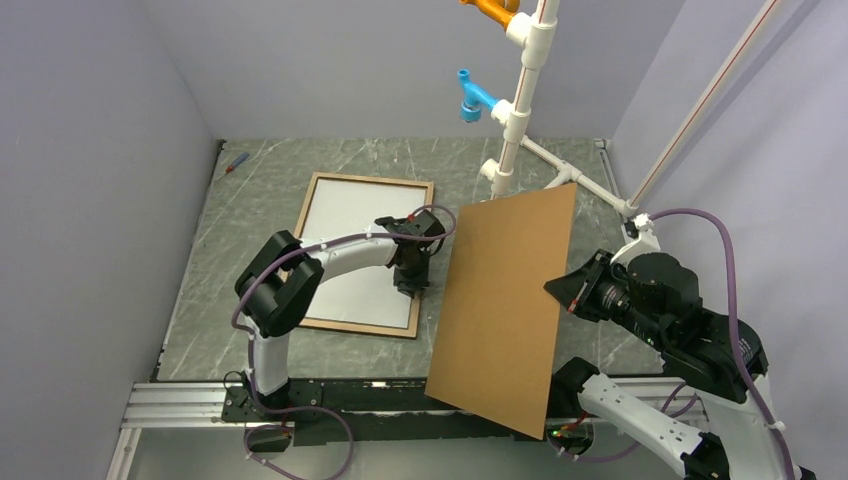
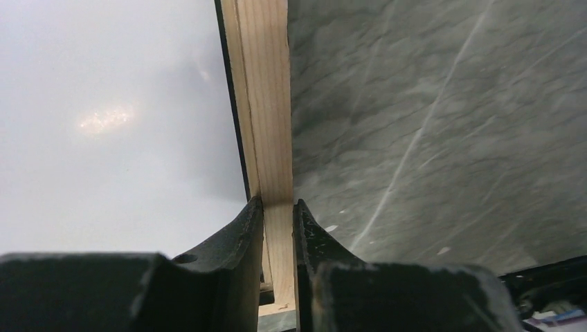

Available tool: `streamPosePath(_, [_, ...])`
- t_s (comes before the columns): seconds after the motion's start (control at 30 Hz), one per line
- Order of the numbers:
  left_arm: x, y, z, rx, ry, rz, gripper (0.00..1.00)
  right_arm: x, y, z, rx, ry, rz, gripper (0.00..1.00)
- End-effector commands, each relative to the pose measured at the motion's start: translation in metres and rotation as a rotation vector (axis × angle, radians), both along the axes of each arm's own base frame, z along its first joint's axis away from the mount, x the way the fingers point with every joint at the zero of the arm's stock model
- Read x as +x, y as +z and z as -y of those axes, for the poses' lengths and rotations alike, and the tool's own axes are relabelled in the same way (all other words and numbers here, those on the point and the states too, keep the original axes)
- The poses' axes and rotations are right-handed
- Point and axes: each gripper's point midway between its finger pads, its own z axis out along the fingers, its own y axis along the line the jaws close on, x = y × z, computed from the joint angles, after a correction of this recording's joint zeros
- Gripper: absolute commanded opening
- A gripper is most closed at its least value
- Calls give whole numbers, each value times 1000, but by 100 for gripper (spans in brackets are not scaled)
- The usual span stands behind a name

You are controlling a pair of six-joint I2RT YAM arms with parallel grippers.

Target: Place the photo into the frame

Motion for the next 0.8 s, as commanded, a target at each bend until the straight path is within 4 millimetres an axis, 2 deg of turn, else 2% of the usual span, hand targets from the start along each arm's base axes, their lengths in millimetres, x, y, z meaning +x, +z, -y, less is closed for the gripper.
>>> streamPosePath(0.0, [14, 21, 42, -152, 49, 6, 0, 6, 25, 2, 58, -34, 87, 0])
streamPosePath(0.13, [25, 25, 47, -156, 76, 32, 1, 5, 23, 2, 62, -30, 79, 0])
streamPosePath(0.23, [29, 26, 49, -159, 65, 41, 17, 4, 20, 0, 58, -22, 67, 0])
streamPosePath(0.33, [27, 35, 50, -194, 44, 62, 53, 4, 17, -4, 48, -3, 51, 0])
streamPosePath(0.37, [26, 40, 50, -216, 33, 76, 72, 5, 16, -6, 45, 4, 46, 0])
streamPosePath(0.4, [25, 45, 52, -243, 14, 91, 79, 5, 15, -8, 43, 13, 40, 0])
streamPosePath(0.43, [23, 51, 51, -259, 7, 98, 93, 6, 14, -11, 39, 24, 35, 0])
streamPosePath(0.47, [21, 56, 49, -270, 3, 107, 97, 7, 12, -13, 32, 35, 30, 0])
streamPosePath(0.6, [18, 76, 32, -285, 15, 145, 100, 14, 7, -27, -1, 88, -10, 0])
streamPosePath(0.77, [11, 98, -1, -290, 56, 185, 99, 27, 7, -33, -55, 89, -34, 0])
